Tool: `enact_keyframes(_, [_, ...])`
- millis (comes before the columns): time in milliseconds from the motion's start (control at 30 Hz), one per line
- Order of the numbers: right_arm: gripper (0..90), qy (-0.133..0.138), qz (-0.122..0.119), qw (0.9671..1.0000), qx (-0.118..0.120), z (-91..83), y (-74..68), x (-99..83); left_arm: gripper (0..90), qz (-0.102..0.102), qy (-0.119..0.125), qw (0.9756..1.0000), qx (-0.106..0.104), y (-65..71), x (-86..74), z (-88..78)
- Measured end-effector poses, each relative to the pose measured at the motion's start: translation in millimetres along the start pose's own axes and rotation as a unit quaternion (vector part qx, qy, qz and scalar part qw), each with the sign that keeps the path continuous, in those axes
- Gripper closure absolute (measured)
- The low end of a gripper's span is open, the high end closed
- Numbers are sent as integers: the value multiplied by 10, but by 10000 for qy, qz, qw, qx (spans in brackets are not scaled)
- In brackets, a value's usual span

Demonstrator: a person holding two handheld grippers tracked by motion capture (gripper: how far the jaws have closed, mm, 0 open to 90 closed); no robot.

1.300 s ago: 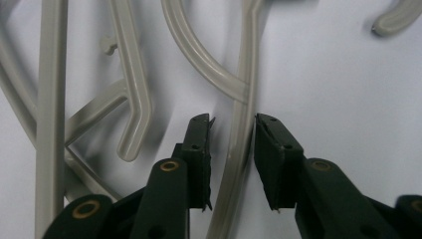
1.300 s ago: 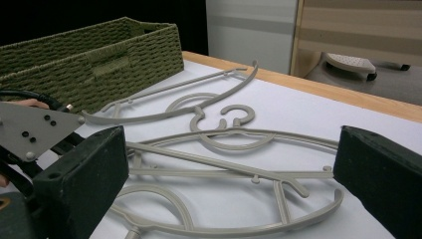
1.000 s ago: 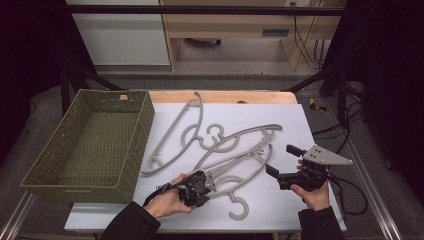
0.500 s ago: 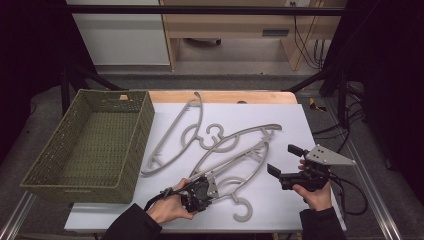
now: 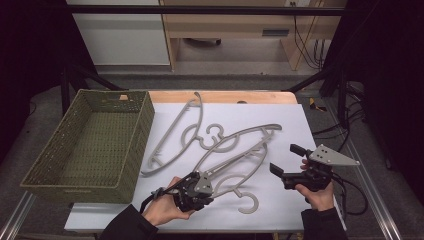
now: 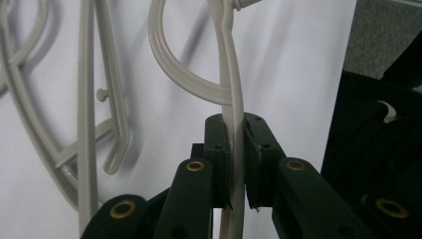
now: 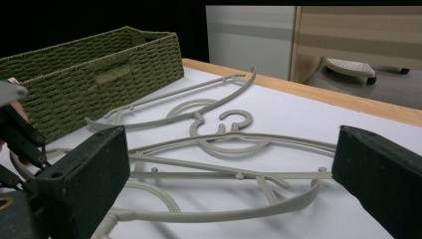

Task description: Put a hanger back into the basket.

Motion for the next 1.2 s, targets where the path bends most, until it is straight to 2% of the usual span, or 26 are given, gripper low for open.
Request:
enact_keyframes(133, [20, 12, 27, 10000, -3, -15, 11, 3, 819, -63, 193, 9998, 47, 16, 37, -107])
enact_keyframes(267, [21, 49, 32, 10000, -22, -29, 29, 9, 820, -59, 317, 9993, 206, 34, 78, -203])
enact_keyframes(400, [22, 104, 62, 9999, -53, -47, 45, 16, 820, -106, 492, 9984, 262, 9, 117, -327])
enact_keyframes(500, [22, 106, 77, 9999, -69, -55, 55, 15, 820, -232, 635, 9970, 379, -45, 128, -435])
enact_keyframes(533, [22, 111, 84, 9999, -68, -55, 57, 14, 820, -293, 708, 9962, 422, -64, 128, -469])
enact_keyframes(567, [21, 96, 78, 9999, -79, -54, 59, 11, 820, -418, 821, 9943, 543, -112, 125, -545])
enact_keyframes(600, [21, 96, 78, 9999, -79, -54, 59, 11, 820, -418, 821, 9943, 543, -112, 125, -545])
enact_keyframes(700, [19, 68, 69, 9999, -94, -46, 63, 0, 820, -568, 953, 9913, 709, -190, 114, -671])
enact_keyframes(767, [19, 60, 79, 9999, -98, -46, 63, -2, 820, -699, 1078, 9882, 834, -243, 103, -767])
enact_keyframes(800, [19, 65, 90, 9999, -99, -44, 65, -6, 820, -789, 1170, 9856, 928, -285, 93, -843])
enact_keyframes(833, [19, 63, 91, 9999, -101, -44, 65, -7, 820, -789, 1170, 9856, 928, -285, 93, -843])
enact_keyframes(867, [19, 63, 91, 9999, -101, -44, 65, -7, 820, -834, 1238, 9837, 998, -309, 86, -886])
enact_keyframes(933, [19, 62, 90, 9999, -98, -43, 65, -8, 820, -885, 1307, 9817, 1069, -353, 70, -975])
enact_keyframes(967, [19, 62, 92, 9999, -96, -43, 64, -8, 820, -934, 1399, 9790, 1149, -387, 55, -1069])
enact_keyframes(1000, [19, 63, 93, 9999, -96, -43, 64, -7, 820, -934, 1399, 9790, 1149, -387, 55, -1069])
enact_keyframes(1033, [19, 72, 94, 9999, -91, -41, 64, -8, 820, -961, 1470, 9767, 1233, -418, 45, -1168])
enact_keyframes(1067, [19, 72, 94, 9999, -91, -41, 64, -8, 820, -961, 1470, 9767, 1233, -418, 45, -1168])
enact_keyframes(1100, [19, 60, 94, 9999, -95, -41, 64, -9, 820, -969, 1535, 9750, 1283, -438, 37, -1226])
enact_keyframes(1133, [19, 60, 94, 9999, -95, -41, 64, -9, 820, -976, 1554, 9744, 1301, -445, 34, -1249])
enact_keyframes(1167, [19, 55, 66, 9999, -89, -36, 65, -12, 820, -1005, 1630, 9717, 1384, -468, 25, -1329])
enact_keyframes(1200, [19, 55, 66, 9999, -89, -36, 65, -12, 820, -1005, 1630, 9717, 1384, -468, 25, -1329])
Point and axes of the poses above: each handheld gripper's, and its own axes: z roughly forward along the jaws, x roughly out of its top, y roughly to its right, the point moved 2 cm from there along z, roughly forward along the jaws, and after that the axes turned 15 degrees about y, right-handed, at the moved point
